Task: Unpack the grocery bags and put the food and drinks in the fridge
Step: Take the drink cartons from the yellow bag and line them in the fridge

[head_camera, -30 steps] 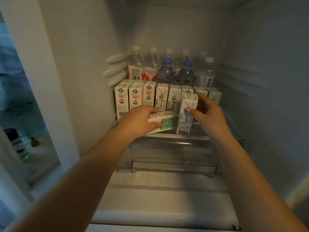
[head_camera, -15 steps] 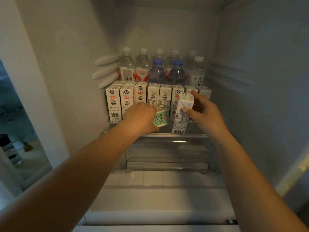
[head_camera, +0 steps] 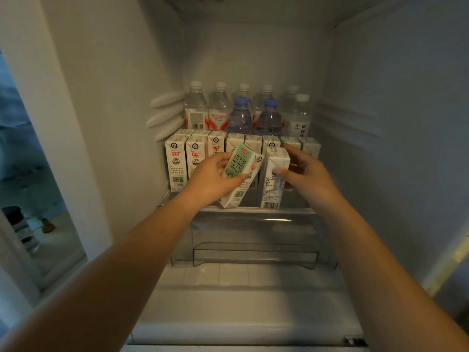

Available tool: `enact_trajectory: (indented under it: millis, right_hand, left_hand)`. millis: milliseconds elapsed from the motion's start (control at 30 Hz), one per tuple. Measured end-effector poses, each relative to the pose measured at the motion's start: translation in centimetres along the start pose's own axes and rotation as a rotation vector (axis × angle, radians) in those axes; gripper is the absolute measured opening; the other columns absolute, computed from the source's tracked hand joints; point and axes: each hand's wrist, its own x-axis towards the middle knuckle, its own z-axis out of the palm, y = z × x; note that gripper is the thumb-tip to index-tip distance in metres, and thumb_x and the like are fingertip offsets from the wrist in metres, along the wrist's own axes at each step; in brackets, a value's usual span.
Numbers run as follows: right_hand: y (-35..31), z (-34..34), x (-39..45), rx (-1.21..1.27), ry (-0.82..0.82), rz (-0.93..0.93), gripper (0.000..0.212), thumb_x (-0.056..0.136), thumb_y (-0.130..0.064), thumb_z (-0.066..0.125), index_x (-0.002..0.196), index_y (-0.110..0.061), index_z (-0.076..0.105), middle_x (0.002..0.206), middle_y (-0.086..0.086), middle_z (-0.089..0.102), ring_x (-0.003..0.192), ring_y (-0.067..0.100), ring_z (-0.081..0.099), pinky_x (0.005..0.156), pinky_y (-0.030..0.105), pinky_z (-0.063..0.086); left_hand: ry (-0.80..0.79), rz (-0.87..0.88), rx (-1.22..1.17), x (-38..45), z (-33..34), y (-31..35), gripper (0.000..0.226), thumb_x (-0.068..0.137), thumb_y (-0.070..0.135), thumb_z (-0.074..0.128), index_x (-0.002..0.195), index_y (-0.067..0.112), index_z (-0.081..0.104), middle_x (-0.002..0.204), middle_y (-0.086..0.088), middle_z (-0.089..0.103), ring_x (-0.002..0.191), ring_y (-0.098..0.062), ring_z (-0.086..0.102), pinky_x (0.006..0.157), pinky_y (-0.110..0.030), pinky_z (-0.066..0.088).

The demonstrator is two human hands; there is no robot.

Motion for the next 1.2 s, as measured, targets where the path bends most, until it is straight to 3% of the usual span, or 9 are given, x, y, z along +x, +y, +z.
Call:
enact_trajectory:
  millis: [133, 233, 467, 567, 667, 800, 933, 1067, 1200]
  right_hand:
    - [0.2, 0.3, 0.5, 0.02, -0.064, 0.018, 0.061, 0.085, -0.006, 0.062, 0.139, -0.025, 0.04, 0.121, -0.011, 0.06, 0.112, 0.01, 0.058, 0.093, 0.043, 0.051]
    - [0.4, 0.7, 0.7, 0.037, -0.064, 0.015, 0.061, 0.087, -0.007, 0.061, 0.139, -0.027, 0.039, 0.12, -0.015, 0.058, 0.115, 0.011, 0.056, 0.095, 0.044, 0.05]
    - [0.5, 1.3, 1.1, 0.05, -0.052, 0.009, 0.067, 0.088, -0.006, 0.059, 0.144, -0.028, 0.03, 0.121, -0.015, 0.055, 0.111, 0.005, 0.055, 0.093, 0.036, 0.05]
    - [0.1, 1.7, 1.3, 0.016, -0.051, -0.01, 0.064, 0.088, -0.007, 0.059, 0.143, -0.027, 0.032, 0.12, -0.015, 0.053, 0.102, -0.004, 0.054, 0.087, 0.024, 0.051]
    - [0.1, 2.2, 1.6, -0.024, -0.043, -0.021, 0.06, 0.088, -0.008, 0.06, 0.141, -0.026, 0.036, 0.116, -0.015, 0.055, 0.106, 0.0, 0.056, 0.091, 0.027, 0.05]
    - [0.6, 3.0, 1.7, -0.071, -0.039, -0.031, 0.065, 0.084, -0.011, 0.065, 0.141, -0.024, 0.036, 0.12, -0.013, 0.055, 0.116, 0.006, 0.052, 0.097, 0.03, 0.046]
    - [1.5, 3.6, 1.2, -0.262, -0.076, -0.042, 0.063, 0.079, -0.01, 0.07, 0.134, -0.027, 0.044, 0.111, -0.017, 0.059, 0.11, 0.002, 0.053, 0.094, 0.025, 0.042]
    - [1.8, 4.7, 0.4, -0.329, -0.027, -0.137, 0.058, 0.078, -0.002, 0.069, 0.128, -0.024, 0.048, 0.105, -0.017, 0.057, 0.096, -0.009, 0.05, 0.074, -0.005, 0.033]
    - [2.1, 6.2, 0.8, -0.324, 0.019, -0.178, 0.063, 0.078, -0.001, 0.069, 0.132, -0.023, 0.045, 0.113, -0.013, 0.059, 0.097, -0.012, 0.05, 0.072, -0.008, 0.032]
  left_hand:
    - [-0.043, -0.111, -0.28, 0.4, 0.2, -0.8, 0.059, 0.081, 0.009, 0.068, 0.132, 0.018, 0.04, 0.126, 0.0, 0.057, 0.109, -0.01, 0.058, 0.094, -0.032, 0.049]
    - [-0.092, -0.129, -0.282, 0.8, 0.4, -1.1, 0.07, 0.081, 0.003, 0.067, 0.138, 0.02, 0.03, 0.129, -0.005, 0.055, 0.112, -0.014, 0.056, 0.093, -0.034, 0.048]
    - [-0.084, -0.021, 0.035, 2.2, -0.3, -0.7, 0.075, 0.075, 0.02, 0.076, 0.139, 0.015, 0.037, 0.13, -0.003, 0.056, 0.118, -0.017, 0.054, 0.102, -0.043, 0.044]
    - [-0.126, 0.063, 0.119, 2.2, -0.8, -0.3, 0.093, 0.074, 0.013, 0.076, 0.147, 0.027, 0.02, 0.138, -0.003, 0.048, 0.121, -0.017, 0.052, 0.101, -0.043, 0.045]
    - [-0.139, 0.157, 0.278, 2.1, -1.0, -0.3, 0.099, 0.076, 0.016, 0.075, 0.145, 0.041, 0.01, 0.138, -0.001, 0.047, 0.123, -0.016, 0.05, 0.101, -0.043, 0.044]
    - [-0.032, 0.32, 0.642, 1.6, -1.8, 0.1, 0.079, 0.078, 0.026, 0.073, 0.144, 0.025, 0.03, 0.149, -0.001, 0.032, 0.136, -0.018, 0.031, 0.111, -0.035, 0.027]
    - [0.052, 0.445, 0.929, 0.8, -2.3, 0.2, 0.085, 0.074, 0.034, 0.076, 0.144, 0.017, 0.031, 0.15, -0.001, 0.03, 0.138, -0.02, 0.023, 0.111, -0.037, 0.019]
    - [0.117, 0.407, 0.993, 0.0, -2.0, -0.7, 0.093, 0.069, 0.036, 0.079, 0.144, 0.017, 0.028, 0.148, -0.002, 0.034, 0.138, -0.02, 0.024, 0.114, -0.046, 0.007]
    - [0.18, 0.391, 1.017, 0.2, -1.8, -1.3, 0.092, 0.067, 0.038, 0.079, 0.142, 0.017, 0.033, 0.146, -0.003, 0.037, 0.137, -0.022, 0.028, 0.113, -0.053, 0.001]
